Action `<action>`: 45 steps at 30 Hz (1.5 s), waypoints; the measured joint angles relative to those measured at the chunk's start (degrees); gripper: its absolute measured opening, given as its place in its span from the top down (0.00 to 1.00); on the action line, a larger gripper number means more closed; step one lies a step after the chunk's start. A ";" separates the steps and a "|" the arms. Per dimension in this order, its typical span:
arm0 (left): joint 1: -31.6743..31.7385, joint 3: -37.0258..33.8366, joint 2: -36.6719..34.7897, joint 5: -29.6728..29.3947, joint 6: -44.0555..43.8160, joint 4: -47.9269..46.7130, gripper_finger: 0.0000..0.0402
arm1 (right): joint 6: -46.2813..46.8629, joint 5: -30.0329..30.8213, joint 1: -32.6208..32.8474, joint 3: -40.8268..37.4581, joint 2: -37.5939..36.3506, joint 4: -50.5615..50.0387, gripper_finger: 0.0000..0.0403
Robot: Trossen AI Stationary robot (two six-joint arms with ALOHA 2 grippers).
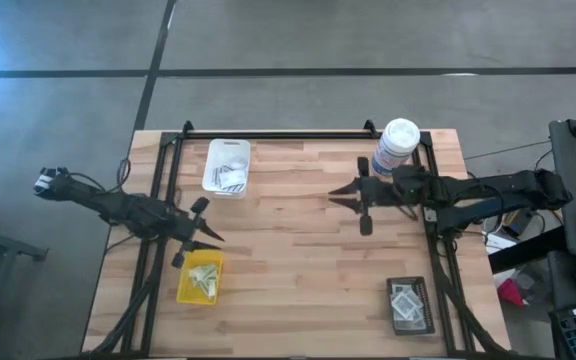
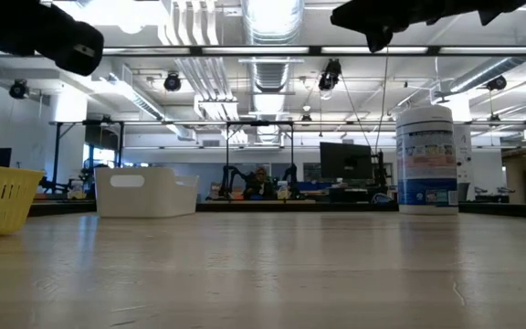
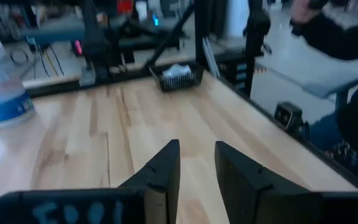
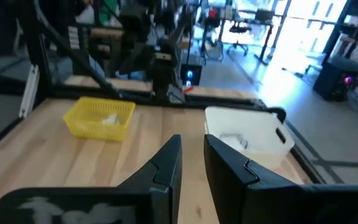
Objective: Pick & Place First Aid Supplies
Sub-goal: Return to Home Position
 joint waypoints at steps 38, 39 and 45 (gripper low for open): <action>0.15 -16.62 -23.28 -1.01 -4.05 13.07 0.81 | 5.50 5.32 -6.49 -34.95 -46.29 12.60 0.87; 0.15 -16.62 -23.28 -1.01 -4.05 13.05 0.82 | 5.49 5.29 -6.47 -35.50 -47.52 12.63 0.87; 0.15 -16.62 -23.28 -1.01 -4.03 13.65 0.92 | 5.59 5.30 -6.47 -38.23 -53.87 11.05 0.87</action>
